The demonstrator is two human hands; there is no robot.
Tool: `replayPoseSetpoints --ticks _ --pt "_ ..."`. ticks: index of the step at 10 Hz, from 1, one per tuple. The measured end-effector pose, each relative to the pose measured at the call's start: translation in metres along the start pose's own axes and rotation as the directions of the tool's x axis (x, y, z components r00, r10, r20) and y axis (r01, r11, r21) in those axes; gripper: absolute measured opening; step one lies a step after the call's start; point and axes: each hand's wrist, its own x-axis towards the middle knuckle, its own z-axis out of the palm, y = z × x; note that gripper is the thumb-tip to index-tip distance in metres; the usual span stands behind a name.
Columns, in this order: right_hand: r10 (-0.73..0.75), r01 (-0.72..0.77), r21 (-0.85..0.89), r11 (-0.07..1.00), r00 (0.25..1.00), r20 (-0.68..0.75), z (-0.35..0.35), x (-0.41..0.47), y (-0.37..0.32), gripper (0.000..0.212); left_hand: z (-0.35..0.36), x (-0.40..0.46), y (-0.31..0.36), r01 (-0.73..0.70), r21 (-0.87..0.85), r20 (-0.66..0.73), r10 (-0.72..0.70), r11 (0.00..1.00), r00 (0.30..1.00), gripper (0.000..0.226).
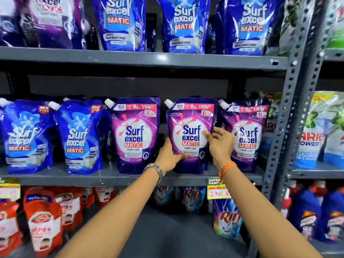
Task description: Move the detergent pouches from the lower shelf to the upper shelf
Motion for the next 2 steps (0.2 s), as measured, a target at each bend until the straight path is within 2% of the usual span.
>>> replayPoseSetpoints --ticks 1,2 --pt "-0.027 0.027 0.008 1.0 0.998 0.058 -0.004 -0.006 -0.003 0.051 -0.004 -0.006 0.002 0.017 0.019 0.013 -0.017 1.0 1.0 0.084" --pt "-0.056 0.046 0.147 0.988 0.997 0.062 -0.018 -0.01 -0.007 0.058 -0.005 -0.015 0.004 -0.026 0.005 -0.019 0.026 1.0 0.999 0.089"
